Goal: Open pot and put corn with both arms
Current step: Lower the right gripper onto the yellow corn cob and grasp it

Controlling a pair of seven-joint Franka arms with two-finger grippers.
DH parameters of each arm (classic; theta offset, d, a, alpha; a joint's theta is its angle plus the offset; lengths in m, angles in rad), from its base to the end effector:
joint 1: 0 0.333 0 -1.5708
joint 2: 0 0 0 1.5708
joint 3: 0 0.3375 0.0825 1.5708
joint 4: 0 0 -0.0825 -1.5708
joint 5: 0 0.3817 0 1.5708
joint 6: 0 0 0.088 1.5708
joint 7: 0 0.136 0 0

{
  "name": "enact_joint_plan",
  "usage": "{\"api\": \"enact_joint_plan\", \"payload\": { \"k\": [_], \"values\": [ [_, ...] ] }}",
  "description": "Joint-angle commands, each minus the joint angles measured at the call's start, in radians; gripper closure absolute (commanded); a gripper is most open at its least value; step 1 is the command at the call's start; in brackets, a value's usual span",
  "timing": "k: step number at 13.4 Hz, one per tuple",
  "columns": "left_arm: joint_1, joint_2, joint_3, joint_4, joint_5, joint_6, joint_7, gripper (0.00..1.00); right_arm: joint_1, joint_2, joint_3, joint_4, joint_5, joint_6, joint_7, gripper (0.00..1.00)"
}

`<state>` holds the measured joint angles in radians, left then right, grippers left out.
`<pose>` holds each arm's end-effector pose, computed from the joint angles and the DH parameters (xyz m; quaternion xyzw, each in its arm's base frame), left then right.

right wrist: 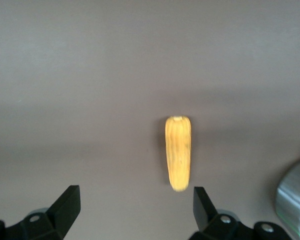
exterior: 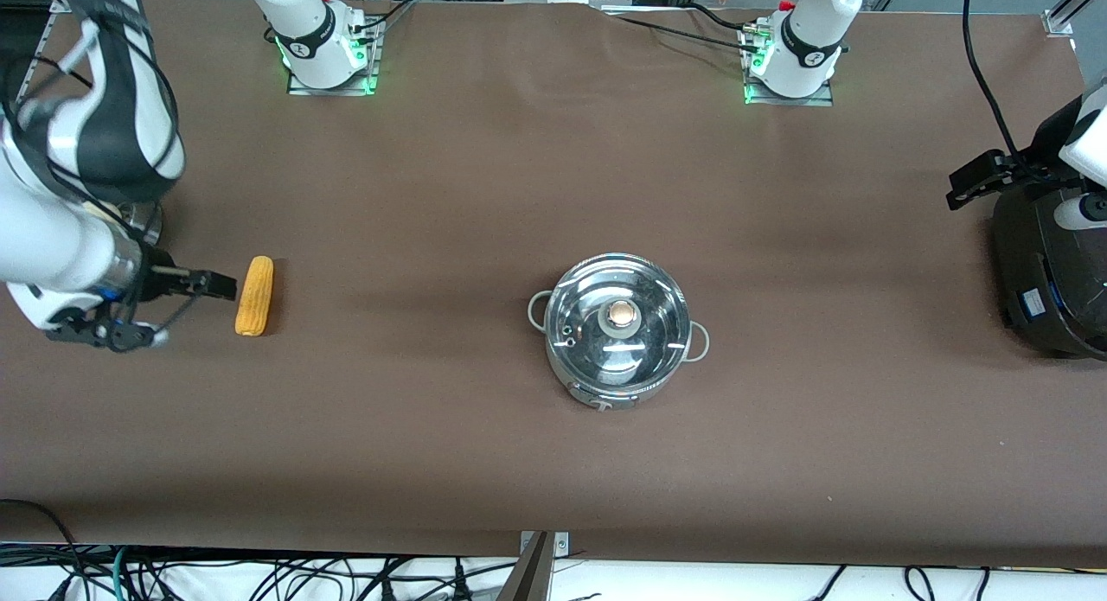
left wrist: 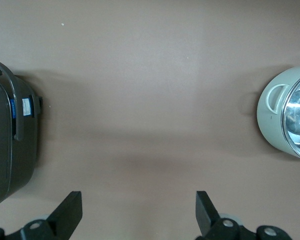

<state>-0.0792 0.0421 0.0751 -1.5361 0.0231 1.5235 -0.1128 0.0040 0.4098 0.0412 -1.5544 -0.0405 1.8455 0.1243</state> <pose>0.5593 0.0000 0.6059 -0.9981 -0.0545 0.0265 0.0147 0.6652 0.0225 0.3943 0.9976 -0.0341 -0.0580 0.0158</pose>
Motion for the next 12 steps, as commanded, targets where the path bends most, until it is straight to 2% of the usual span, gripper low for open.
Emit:
{"api": "enact_joint_plan", "payload": {
  "k": [1,5,8,12],
  "values": [
    [-0.001,0.009,-0.005,0.028,0.021,-0.022,0.018,0.00,-0.012,0.084,-0.003,-0.002,0.013,0.075,-0.006,0.00],
    [-0.002,0.009,-0.006,0.028,0.018,-0.022,0.016,0.00,-0.058,0.123,-0.004,-0.104,0.011,0.236,-0.095,0.00],
    [-0.004,0.007,-0.006,0.030,0.017,-0.022,0.016,0.00,-0.071,0.123,-0.006,-0.142,0.011,0.250,-0.104,0.00],
    [-0.008,0.007,-0.009,0.031,0.012,-0.022,0.005,0.00,-0.075,0.087,-0.012,-0.303,0.011,0.383,-0.140,0.00]
  ]
}}
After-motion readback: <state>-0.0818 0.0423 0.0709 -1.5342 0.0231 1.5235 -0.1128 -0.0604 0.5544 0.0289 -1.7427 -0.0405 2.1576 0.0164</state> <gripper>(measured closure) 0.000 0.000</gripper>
